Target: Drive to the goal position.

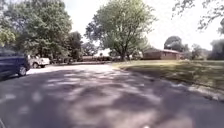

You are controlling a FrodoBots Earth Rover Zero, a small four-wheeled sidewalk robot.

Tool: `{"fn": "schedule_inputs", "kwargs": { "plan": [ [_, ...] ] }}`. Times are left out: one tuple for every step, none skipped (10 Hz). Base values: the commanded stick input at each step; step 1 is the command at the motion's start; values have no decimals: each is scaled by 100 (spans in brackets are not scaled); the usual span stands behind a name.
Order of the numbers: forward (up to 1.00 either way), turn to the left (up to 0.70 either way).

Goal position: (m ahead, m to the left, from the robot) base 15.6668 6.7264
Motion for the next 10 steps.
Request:
{"fn": "schedule_inputs", "kwargs": {
  "plan": [
    [69, 3],
    [69, 3],
    [69, 3],
    [69, 3],
    [69, 3],
    [69, 3],
    [69, 3],
    [69, 3],
    [69, 3],
    [69, 3]
  ]
}}
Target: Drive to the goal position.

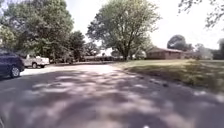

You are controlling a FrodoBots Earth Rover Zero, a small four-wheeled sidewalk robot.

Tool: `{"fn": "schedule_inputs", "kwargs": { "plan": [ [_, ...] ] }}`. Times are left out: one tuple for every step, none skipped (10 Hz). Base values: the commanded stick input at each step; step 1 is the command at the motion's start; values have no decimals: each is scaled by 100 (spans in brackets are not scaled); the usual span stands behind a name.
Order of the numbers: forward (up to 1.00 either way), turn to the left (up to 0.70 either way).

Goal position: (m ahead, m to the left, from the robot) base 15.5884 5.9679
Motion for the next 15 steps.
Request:
{"fn": "schedule_inputs", "kwargs": {
  "plan": [
    [69, 3],
    [69, 3],
    [69, 3],
    [69, 3],
    [69, 3],
    [69, 3],
    [69, 3],
    [69, 3],
    [69, 3],
    [69, 3],
    [69, 3],
    [69, 3],
    [69, 3],
    [69, 3],
    [69, 3]
  ]
}}
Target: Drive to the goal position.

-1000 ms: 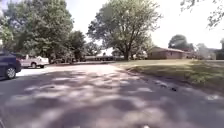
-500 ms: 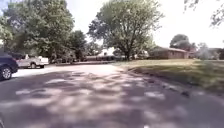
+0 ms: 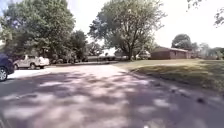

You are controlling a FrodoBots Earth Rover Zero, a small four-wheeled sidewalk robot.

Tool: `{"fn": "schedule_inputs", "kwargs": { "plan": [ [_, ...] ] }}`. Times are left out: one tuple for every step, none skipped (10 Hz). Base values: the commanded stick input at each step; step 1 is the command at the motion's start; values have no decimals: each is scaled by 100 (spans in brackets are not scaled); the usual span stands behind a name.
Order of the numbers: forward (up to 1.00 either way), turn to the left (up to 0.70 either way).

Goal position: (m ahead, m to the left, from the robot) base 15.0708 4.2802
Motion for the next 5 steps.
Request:
{"fn": "schedule_inputs", "kwargs": {
  "plan": [
    [69, 3],
    [69, 3],
    [69, 3],
    [69, 3],
    [69, 3]
  ]
}}
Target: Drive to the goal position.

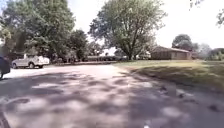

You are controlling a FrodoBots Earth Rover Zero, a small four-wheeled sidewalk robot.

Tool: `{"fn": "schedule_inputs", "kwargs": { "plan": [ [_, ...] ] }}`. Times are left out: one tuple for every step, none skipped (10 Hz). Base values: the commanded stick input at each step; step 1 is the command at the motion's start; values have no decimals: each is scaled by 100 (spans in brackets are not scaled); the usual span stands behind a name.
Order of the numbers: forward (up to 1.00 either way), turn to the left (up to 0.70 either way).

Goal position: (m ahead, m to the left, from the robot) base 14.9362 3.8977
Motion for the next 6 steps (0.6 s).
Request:
{"fn": "schedule_inputs", "kwargs": {
  "plan": [
    [69, 3],
    [69, 3],
    [69, 3],
    [69, 3],
    [69, 3],
    [69, 3]
  ]
}}
